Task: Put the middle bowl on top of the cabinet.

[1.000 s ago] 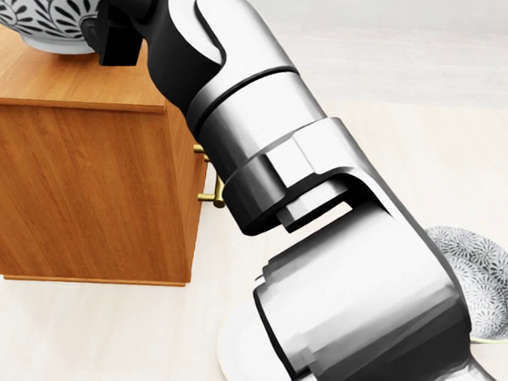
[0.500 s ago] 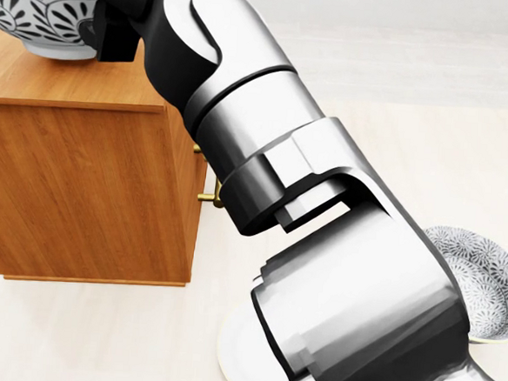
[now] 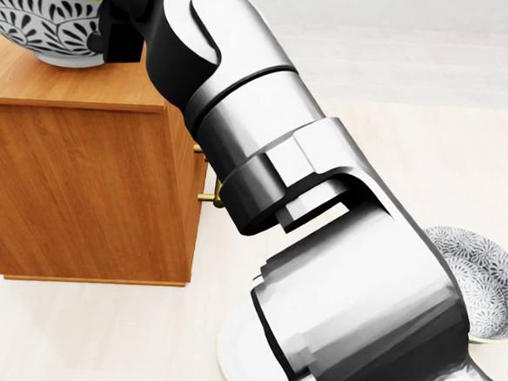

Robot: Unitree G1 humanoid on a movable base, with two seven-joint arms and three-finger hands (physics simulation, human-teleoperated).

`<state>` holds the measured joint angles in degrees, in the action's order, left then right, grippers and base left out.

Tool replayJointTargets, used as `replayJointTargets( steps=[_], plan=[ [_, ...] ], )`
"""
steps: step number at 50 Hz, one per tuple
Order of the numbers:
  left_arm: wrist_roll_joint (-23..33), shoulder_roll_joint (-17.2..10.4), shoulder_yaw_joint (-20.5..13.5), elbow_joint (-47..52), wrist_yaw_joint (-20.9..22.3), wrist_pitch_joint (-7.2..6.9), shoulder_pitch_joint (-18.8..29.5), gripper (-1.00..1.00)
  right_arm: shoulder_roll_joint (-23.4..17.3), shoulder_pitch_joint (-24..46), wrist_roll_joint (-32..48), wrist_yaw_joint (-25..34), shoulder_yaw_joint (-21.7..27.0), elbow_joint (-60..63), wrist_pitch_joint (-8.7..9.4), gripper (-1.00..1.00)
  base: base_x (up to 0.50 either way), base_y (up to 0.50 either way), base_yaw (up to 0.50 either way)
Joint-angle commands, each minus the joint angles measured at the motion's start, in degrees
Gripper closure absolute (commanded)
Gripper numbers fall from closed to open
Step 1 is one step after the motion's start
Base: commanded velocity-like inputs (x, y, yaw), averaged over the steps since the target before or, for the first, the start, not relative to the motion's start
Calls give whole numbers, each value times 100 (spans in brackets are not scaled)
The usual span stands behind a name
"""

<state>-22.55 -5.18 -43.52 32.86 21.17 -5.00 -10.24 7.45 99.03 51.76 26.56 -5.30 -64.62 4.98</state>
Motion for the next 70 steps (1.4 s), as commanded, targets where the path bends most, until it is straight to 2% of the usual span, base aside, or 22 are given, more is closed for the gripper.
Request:
replayJointTargets(
  steps=[1, 6, 10, 11, 15, 19, 22, 23, 24, 38, 51, 62, 70],
  plan=[
    [-19, -28, -20, -50, -5, 0, 27, -100, -23, -18, 4, -75, -5, -9, 2, 36, 0, 0, 0],
    [12, -36, 4, -109, -7, 0, 41, -100, -26, -55, -8, -100, 8, -24, 2, 5, 0, 0, 0],
    [-3, -40, -3, -100, -8, 0, 30, -100, -27, -63, -3, -107, 3, -31, 2, -4, 0, 0, 0],
    [8, -38, 8, -108, -9, 0, 32, -100, -28, -60, -3, -99, 2, -29, 2, -21, 0, 0, 0],
    [37, -32, 33, -146, -7, 0, 36, -100, -36, -43, -11, -101, 13, -22, 2, -42, 0, 0, 0],
    [37, -37, 35, -155, -5, 0, 29, -100, -41, -50, -16, -136, 22, -23, 2, -55, 0, 0, 0],
    [47, -35, 41, -167, -5, 0, 27, -100, -51, -46, -28, -170, 33, -33, 2, -76, 0, 0, 0],
    [49, -34, 42, -170, -5, 0, 27, -100, -51, -44, -29, -172, 33, -36, 2, -76, 0, 0, 0],
    [54, -33, 47, -184, -3, 0, 27, -100, -50, -47, -28, -171, 28, -43, 2, -100, 0, 0, 0],
    [29, -63, 18, -186, -26, 0, 35, -100, -135, 105, -70, -65, 48, 73, 2, -100, 0, 0, 0],
    [-86, -124, -123, -37, -102, 0, 24, -100, -433, 477, -126, 178, 152, 317, 2, -100, 0, 0, 0],
    [-151, -266, -305, -83, -177, 0, 134, -100, -952, 618, 84, 405, 104, 313, 2, -100, 0, 0, 0],
    [-292, -450, -489, -81, -298, 0, 248, -100, -1395, 563, 246, 307, 171, 62, 2, -100, 0, 0, 0]
  ],
)
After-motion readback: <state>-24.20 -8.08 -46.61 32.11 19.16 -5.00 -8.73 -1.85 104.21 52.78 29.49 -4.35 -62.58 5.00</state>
